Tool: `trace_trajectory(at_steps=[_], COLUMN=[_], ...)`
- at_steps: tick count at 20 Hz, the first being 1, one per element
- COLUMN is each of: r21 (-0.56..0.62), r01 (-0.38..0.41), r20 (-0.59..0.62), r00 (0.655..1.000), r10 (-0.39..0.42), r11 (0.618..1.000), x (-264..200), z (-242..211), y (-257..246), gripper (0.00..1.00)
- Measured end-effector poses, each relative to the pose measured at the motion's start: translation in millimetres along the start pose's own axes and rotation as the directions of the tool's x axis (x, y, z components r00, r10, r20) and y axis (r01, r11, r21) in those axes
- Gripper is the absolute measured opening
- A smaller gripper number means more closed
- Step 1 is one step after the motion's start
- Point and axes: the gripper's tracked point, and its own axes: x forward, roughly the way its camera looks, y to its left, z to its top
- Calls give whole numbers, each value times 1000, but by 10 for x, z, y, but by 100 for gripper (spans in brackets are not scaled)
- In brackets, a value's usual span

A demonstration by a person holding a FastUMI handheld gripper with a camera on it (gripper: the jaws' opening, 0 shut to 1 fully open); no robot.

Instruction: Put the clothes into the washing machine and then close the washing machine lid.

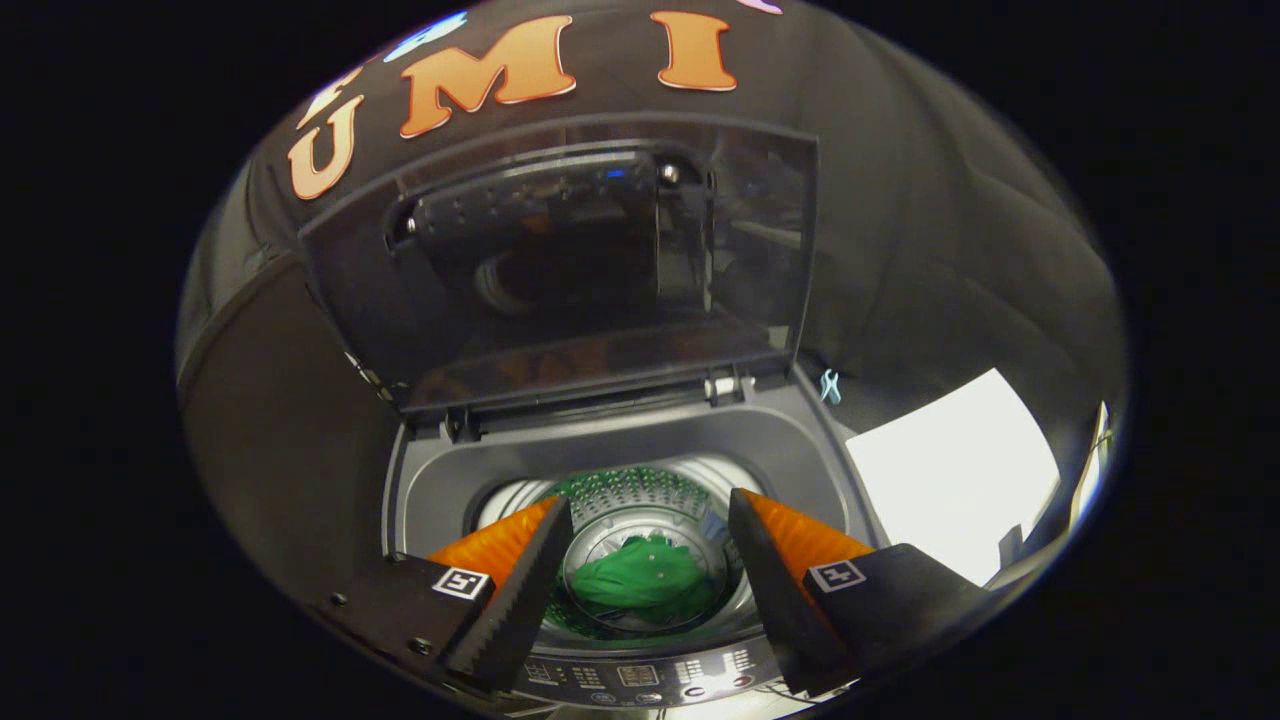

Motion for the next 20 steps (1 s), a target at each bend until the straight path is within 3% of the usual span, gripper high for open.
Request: trace_trajectory(at_steps=[5, 20], r21=[-39, -51], r01=[21, -58], r20=[101, 322], r00=[995, 944], r10=[-17, 71], r11=[999, 997], x=[-319, -1156], z=[482, 2039], y=[-57, 307], gripper=[100, 100])
